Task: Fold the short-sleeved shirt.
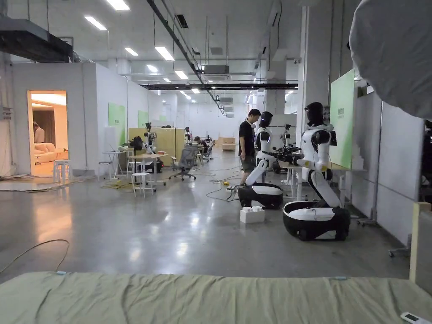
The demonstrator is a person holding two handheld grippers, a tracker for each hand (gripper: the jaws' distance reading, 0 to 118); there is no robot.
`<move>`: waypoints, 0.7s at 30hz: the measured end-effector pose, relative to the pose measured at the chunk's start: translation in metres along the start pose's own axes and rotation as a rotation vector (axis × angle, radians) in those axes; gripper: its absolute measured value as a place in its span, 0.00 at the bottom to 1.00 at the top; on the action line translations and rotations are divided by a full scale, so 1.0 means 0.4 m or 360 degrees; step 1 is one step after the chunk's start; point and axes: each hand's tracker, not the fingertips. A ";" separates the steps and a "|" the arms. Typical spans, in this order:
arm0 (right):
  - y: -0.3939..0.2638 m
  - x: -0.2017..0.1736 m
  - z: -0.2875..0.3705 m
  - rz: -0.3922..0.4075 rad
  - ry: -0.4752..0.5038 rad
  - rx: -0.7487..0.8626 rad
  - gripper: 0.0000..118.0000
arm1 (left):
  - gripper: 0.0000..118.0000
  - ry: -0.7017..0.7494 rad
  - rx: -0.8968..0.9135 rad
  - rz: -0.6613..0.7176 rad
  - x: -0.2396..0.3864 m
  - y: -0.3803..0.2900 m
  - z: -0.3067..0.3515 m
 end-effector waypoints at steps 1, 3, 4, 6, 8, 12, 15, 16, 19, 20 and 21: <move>0.005 -0.003 0.007 0.0033 -0.0028 0.0023 0.00 | 0.24 -0.0014 0.0001 -0.0024 0.013 -0.003 0.012; 0.011 -0.011 0.028 0.0070 -0.0074 0.0076 0.00 | 0.09 -0.0031 0.0153 -0.0108 0.032 0.014 0.039; 0.011 -0.014 0.037 0.0051 -0.0095 0.0117 0.00 | 0.05 -0.0011 0.0152 -0.0146 0.039 0.018 0.043; 0.007 -0.018 0.046 -0.0076 -0.0094 0.0177 0.00 | 0.00 0.0017 0.0129 -0.0160 0.040 0.036 0.048; 0.008 -0.019 0.046 -0.0076 -0.0023 0.0178 0.00 | 0.00 0.0005 0.0168 -0.0151 0.035 0.045 0.057; 0.019 -0.039 0.037 0.0114 -0.0109 0.0155 0.00 | 0.00 0.0006 0.0189 -0.0138 0.022 0.064 0.061; 0.021 -0.043 0.037 0.0128 -0.0105 0.0157 0.00 | 0.00 -0.0009 0.0189 -0.0116 0.007 0.065 0.066; 0.022 -0.043 0.037 0.0124 -0.0104 0.0159 0.00 | 0.00 -0.0012 0.0185 -0.0103 0.005 0.065 0.065; 0.026 -0.038 0.040 0.0110 -0.0105 0.0172 0.00 | 0.00 -0.0010 0.0161 -0.0056 -0.001 0.060 0.067; 0.028 -0.037 0.040 0.0109 -0.0108 0.0174 0.00 | 0.00 -0.0019 0.0156 -0.0049 -0.002 0.059 0.067; 0.029 -0.035 0.043 0.0108 -0.0112 0.0177 0.00 | 0.00 -0.0022 0.0157 -0.0045 -0.002 0.059 0.067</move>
